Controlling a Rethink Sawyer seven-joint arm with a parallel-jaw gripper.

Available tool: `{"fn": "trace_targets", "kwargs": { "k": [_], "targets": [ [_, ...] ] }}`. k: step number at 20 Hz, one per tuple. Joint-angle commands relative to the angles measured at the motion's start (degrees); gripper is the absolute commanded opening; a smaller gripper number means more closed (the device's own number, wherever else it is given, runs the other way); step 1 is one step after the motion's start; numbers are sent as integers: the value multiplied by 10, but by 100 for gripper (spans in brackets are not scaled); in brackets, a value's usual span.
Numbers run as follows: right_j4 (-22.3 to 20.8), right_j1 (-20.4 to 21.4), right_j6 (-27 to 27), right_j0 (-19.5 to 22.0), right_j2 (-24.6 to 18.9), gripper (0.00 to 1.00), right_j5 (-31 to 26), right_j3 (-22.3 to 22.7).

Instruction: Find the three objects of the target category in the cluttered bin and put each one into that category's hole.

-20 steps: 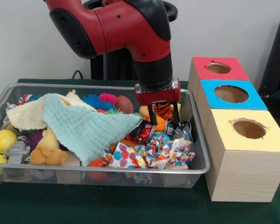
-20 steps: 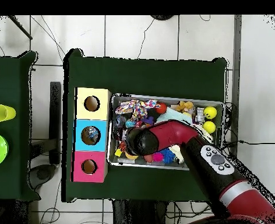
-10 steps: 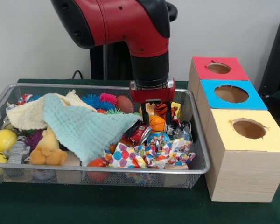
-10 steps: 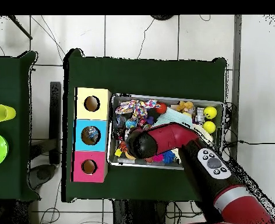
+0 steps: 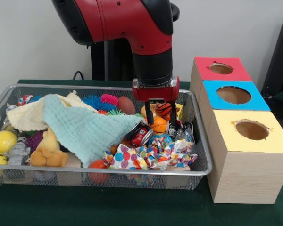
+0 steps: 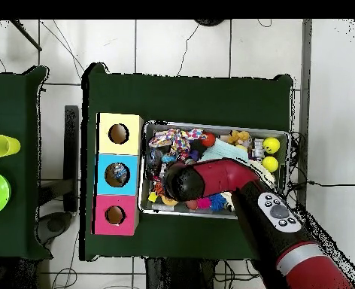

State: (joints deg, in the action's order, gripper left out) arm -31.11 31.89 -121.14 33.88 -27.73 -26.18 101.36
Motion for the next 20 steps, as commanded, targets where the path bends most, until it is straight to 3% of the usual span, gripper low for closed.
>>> {"fn": "trace_targets", "kwargs": {
  "k": [1, 6, 12, 20],
  "targets": [
    [60, -3, -45, -4, -6, 100, -17, -25],
    [81, -5, -78, -42, 28, 100, -12, -53],
    [103, -8, -69, -55, 34, 100, -4, -62],
    [95, -10, -96, -94, 90, 100, 39, -64]
  ]
}}
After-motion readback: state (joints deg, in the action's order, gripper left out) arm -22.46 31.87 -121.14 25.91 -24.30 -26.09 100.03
